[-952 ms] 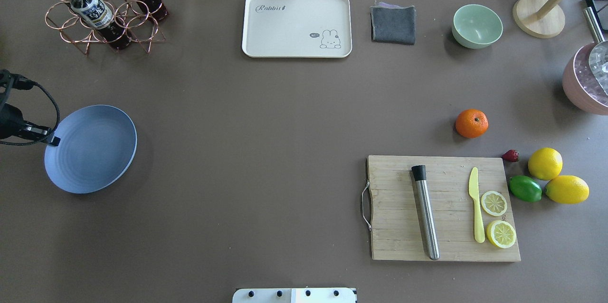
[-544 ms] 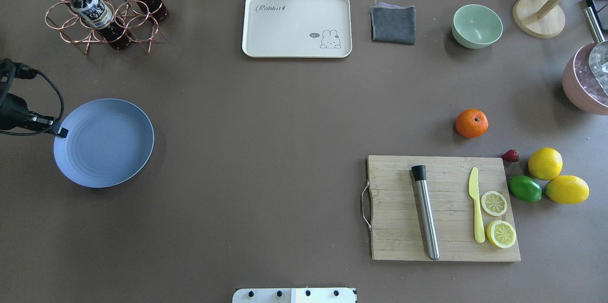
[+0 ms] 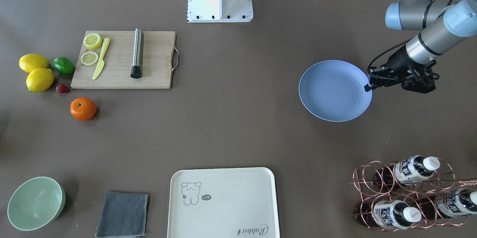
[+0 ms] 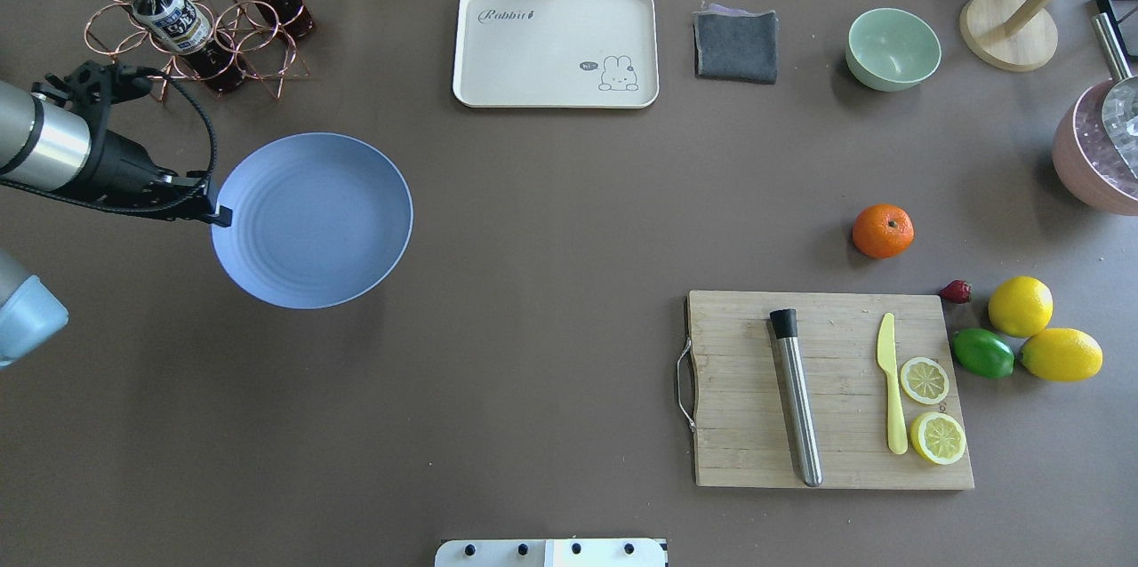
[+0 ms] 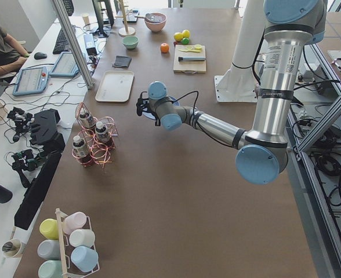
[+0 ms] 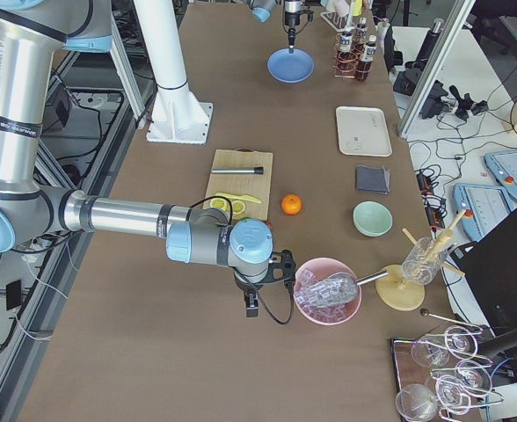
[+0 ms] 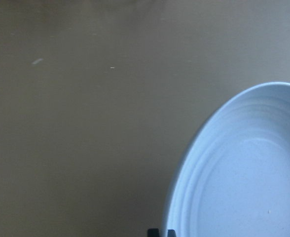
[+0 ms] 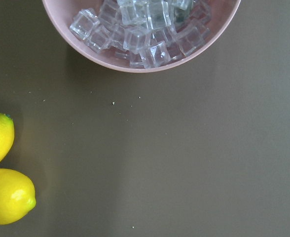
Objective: Pick orange to plate
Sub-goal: 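Push the blue plate with the left gripper toward the table center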
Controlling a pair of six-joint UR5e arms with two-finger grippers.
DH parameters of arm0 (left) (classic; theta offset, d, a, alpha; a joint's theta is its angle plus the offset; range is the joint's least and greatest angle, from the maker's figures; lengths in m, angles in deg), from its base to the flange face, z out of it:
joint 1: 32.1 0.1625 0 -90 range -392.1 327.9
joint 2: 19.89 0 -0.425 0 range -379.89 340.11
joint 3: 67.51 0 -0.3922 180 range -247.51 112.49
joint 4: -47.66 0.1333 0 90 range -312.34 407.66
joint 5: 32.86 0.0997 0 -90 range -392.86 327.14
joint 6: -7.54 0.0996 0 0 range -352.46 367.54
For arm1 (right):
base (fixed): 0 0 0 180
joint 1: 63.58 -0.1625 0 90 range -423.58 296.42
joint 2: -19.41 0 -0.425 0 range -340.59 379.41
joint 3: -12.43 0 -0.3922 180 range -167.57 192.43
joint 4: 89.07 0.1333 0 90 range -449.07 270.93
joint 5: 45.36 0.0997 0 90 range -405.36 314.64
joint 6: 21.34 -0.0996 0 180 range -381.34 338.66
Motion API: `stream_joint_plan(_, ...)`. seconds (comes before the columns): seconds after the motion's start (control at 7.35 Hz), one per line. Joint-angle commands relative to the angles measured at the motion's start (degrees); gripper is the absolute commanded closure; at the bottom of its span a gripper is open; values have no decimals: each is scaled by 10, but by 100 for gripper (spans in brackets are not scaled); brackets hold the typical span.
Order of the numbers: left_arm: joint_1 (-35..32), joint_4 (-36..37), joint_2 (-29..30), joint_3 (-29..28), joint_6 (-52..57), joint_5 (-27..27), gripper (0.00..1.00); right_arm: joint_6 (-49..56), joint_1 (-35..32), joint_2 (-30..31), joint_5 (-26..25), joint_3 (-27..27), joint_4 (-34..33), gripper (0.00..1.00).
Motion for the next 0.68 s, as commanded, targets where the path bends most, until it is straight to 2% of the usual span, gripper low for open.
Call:
stream_joint_plan(0.0, 139, 21, 83, 17, -146, 114, 100, -1, 19, -10, 21, -1, 6, 0)
stream_joint_plan(0.27, 187, 233, 198, 17, -156, 132, 100, -4, 74, -18, 23, 0, 55, 0)
stream_joint_plan(0.41, 229, 227, 199, 12, -152, 199, 100, -4, 84, -19, 24, 2, 67, 0)
stream_joint_plan(0.54, 239, 191, 202, -16, -136, 207, 100, -4, 91, -20, 26, 1, 69, 0)
